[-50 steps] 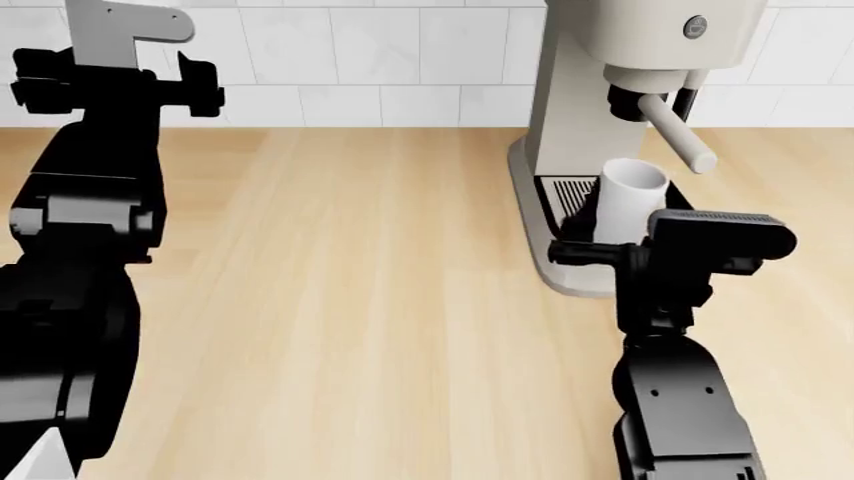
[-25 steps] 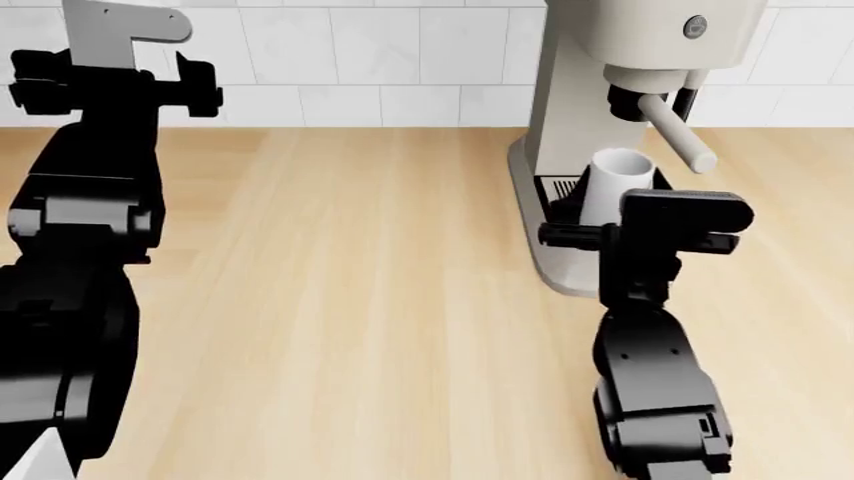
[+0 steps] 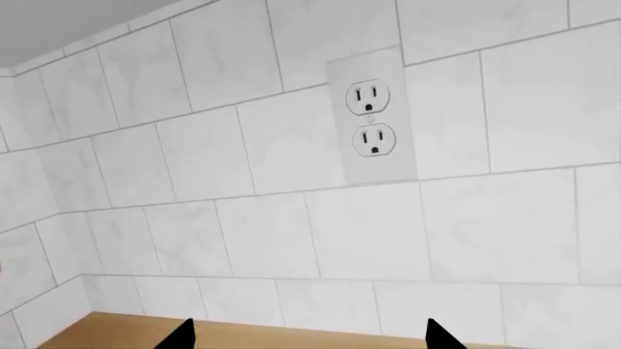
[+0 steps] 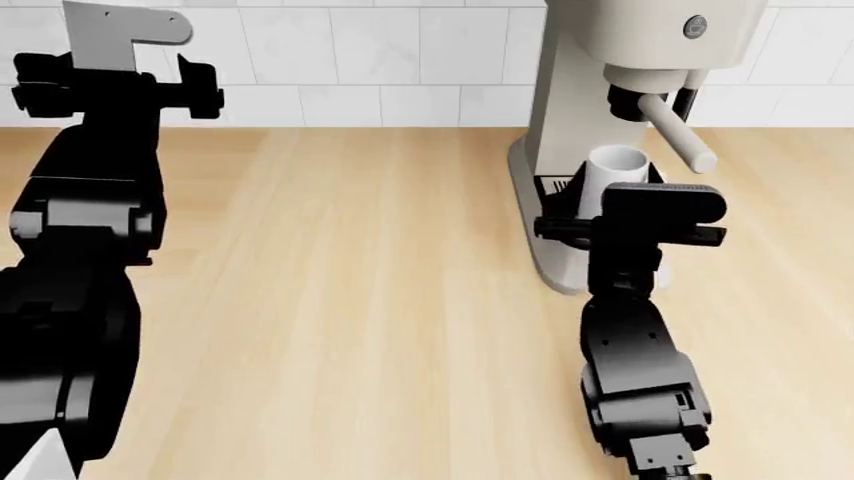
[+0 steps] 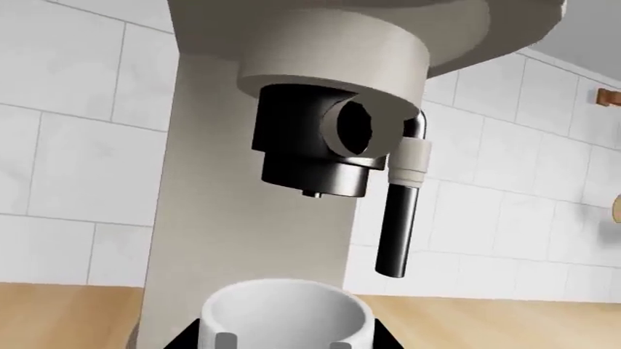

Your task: Pick the mug from the cabinet, place it under the coffee machine dispenser, and press the start button.

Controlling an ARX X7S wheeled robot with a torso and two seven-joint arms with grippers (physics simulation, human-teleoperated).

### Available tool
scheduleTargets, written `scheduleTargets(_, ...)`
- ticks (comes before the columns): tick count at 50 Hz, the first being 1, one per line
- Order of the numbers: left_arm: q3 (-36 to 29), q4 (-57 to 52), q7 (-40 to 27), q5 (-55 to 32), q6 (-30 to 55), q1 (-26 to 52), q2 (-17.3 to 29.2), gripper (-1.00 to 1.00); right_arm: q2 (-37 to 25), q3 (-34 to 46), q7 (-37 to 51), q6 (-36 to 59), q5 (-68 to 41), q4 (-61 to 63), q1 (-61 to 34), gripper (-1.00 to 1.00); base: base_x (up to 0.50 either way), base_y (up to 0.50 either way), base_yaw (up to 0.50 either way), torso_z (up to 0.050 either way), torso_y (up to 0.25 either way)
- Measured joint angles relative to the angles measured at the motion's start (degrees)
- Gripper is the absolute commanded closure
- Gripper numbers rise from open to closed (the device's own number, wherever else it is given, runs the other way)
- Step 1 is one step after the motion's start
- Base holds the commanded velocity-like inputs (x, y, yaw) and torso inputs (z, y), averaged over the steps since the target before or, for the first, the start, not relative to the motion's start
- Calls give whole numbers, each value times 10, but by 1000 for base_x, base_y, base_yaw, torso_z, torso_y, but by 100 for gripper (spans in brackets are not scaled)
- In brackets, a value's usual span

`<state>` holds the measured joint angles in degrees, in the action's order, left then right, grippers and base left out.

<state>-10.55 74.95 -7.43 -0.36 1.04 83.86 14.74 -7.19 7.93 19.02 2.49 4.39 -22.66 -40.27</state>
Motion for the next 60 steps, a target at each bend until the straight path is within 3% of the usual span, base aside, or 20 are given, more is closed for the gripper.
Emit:
scheduleTargets(44,7,0,3,1,-1,-2,1,-100,7,26,44,-27,10,-94,-51,100,0,0,0,0,0)
scheduleTargets(45,7,0,4,1,-1,-2,1,-100,6,26,45,-26,9,-94,-52,-100,0,0,0,0,0)
scheduleTargets(60,8,0,5,1,-2,-2,1,-100,4,32,48,-13,10,-90,-46,-100,0,0,0,0,0)
